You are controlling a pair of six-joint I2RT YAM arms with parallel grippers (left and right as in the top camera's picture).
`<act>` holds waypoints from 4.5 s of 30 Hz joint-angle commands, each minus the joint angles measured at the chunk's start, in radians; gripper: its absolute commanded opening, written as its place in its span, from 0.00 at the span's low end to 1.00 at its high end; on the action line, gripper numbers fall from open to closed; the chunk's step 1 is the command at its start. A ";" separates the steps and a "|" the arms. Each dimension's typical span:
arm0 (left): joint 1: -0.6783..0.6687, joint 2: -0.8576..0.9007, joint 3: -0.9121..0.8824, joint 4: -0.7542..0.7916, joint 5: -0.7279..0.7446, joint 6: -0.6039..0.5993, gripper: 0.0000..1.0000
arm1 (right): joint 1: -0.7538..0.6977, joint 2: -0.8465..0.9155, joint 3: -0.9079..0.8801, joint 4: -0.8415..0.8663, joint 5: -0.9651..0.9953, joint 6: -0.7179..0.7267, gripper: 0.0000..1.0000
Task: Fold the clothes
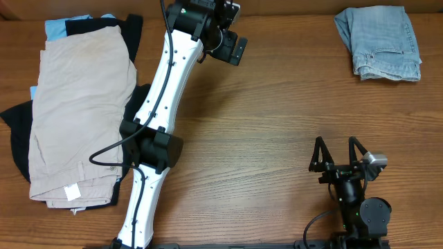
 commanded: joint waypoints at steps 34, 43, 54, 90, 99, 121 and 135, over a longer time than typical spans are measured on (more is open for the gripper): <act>0.006 0.005 0.010 0.003 -0.006 -0.013 1.00 | 0.021 -0.031 -0.010 -0.063 0.058 -0.030 1.00; 0.005 -0.012 0.010 -0.030 -0.066 -0.008 1.00 | 0.021 -0.031 -0.010 -0.064 0.058 -0.030 1.00; 0.068 -0.359 -0.424 0.257 -0.079 -0.004 1.00 | 0.021 -0.031 -0.010 -0.063 0.058 -0.030 1.00; 0.439 -1.989 -2.590 1.529 0.020 -0.005 1.00 | 0.021 -0.031 -0.010 -0.064 0.058 -0.030 1.00; 0.467 -2.197 -2.757 1.606 0.030 -0.002 1.00 | 0.021 -0.031 -0.010 -0.064 0.058 -0.030 1.00; 0.475 -2.485 -2.786 1.340 0.018 0.029 1.00 | 0.021 -0.031 -0.010 -0.064 0.058 -0.030 1.00; 0.474 -2.483 -2.786 1.342 0.019 0.021 1.00 | 0.021 -0.031 -0.010 -0.064 0.058 -0.030 1.00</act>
